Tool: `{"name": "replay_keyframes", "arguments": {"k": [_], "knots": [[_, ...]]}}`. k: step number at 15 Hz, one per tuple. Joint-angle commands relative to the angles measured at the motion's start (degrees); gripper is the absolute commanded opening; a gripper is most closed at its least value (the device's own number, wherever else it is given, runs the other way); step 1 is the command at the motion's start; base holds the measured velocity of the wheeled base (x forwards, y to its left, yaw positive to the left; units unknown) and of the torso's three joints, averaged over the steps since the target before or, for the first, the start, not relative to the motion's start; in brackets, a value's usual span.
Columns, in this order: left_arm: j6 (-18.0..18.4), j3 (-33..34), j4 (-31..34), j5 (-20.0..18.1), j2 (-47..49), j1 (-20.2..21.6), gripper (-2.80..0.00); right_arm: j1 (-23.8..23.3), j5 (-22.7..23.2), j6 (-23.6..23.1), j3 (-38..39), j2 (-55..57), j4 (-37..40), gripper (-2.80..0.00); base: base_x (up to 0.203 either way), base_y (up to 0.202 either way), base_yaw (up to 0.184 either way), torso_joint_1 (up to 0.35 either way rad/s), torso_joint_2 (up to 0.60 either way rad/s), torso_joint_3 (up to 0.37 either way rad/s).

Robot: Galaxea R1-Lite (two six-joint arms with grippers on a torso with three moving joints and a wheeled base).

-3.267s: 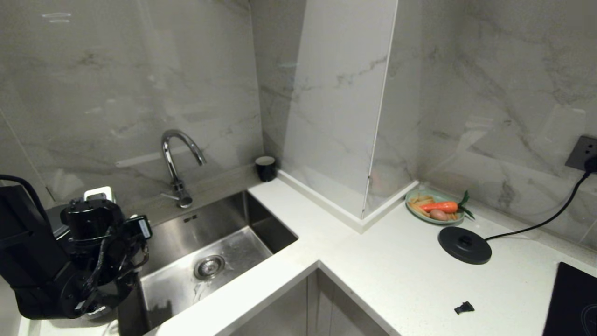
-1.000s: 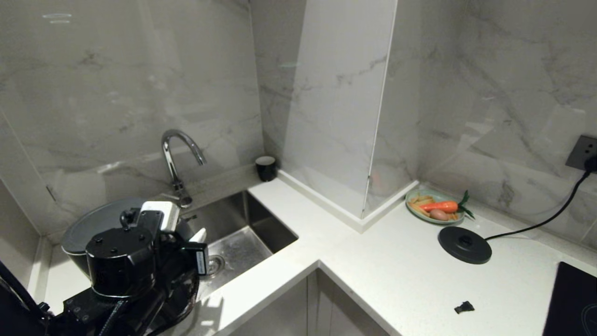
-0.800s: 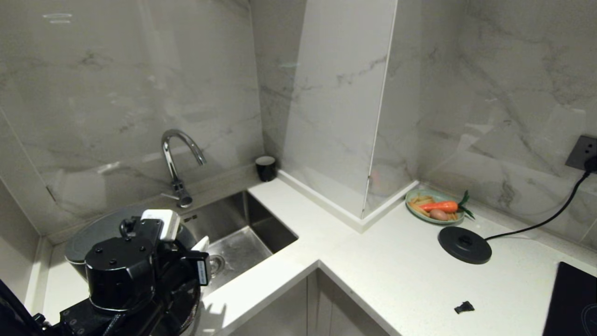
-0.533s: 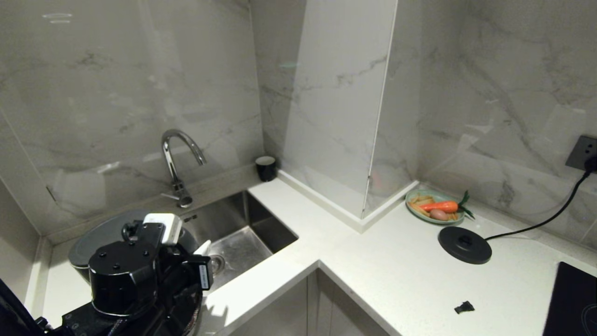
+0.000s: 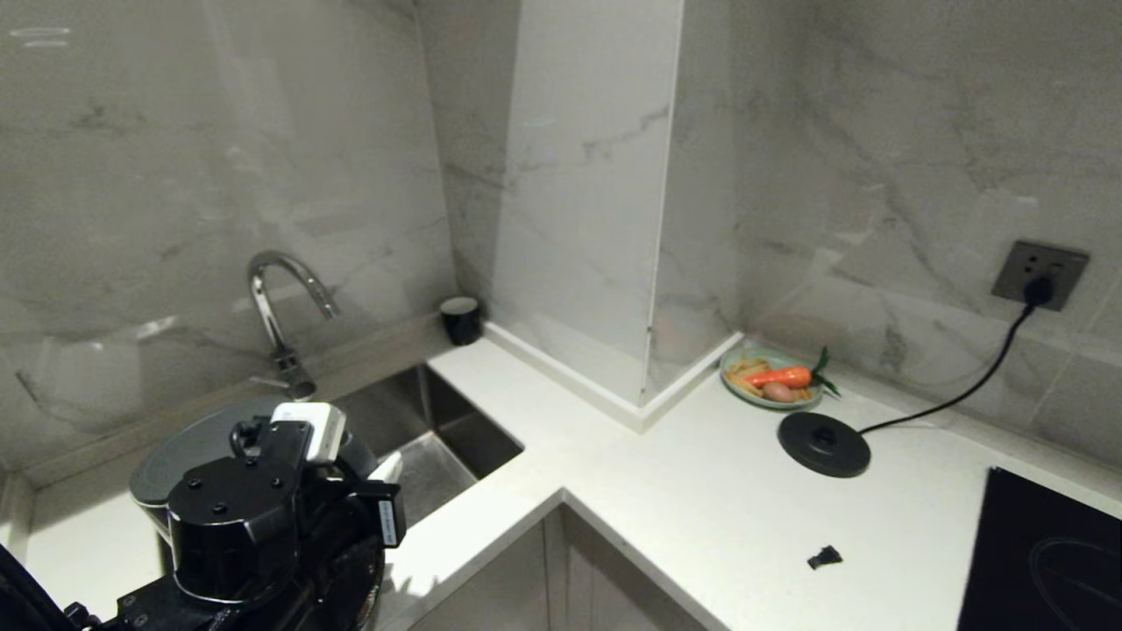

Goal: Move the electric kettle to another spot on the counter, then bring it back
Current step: Place it on the power base

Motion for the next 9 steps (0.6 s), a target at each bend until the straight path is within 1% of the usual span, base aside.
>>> {"name": "replay_keyframes", "arguments": {"k": [1,9], "knots": [[-0.1,-0.1,-0.4,0.2,0.2,-0.1,-2.80,0.0,0.0,0.0,0.0,0.1,0.0,-2.80,0.000,0.006,-0.173,0.002,0.00,0.002],[0.0,-0.2,-0.4,0.1,-0.6,-0.1,-2.80,0.0,0.0,0.0,0.0,0.1,0.0,-2.80,0.002,0.008,-0.175,0.003,0.00,0.003]]}}
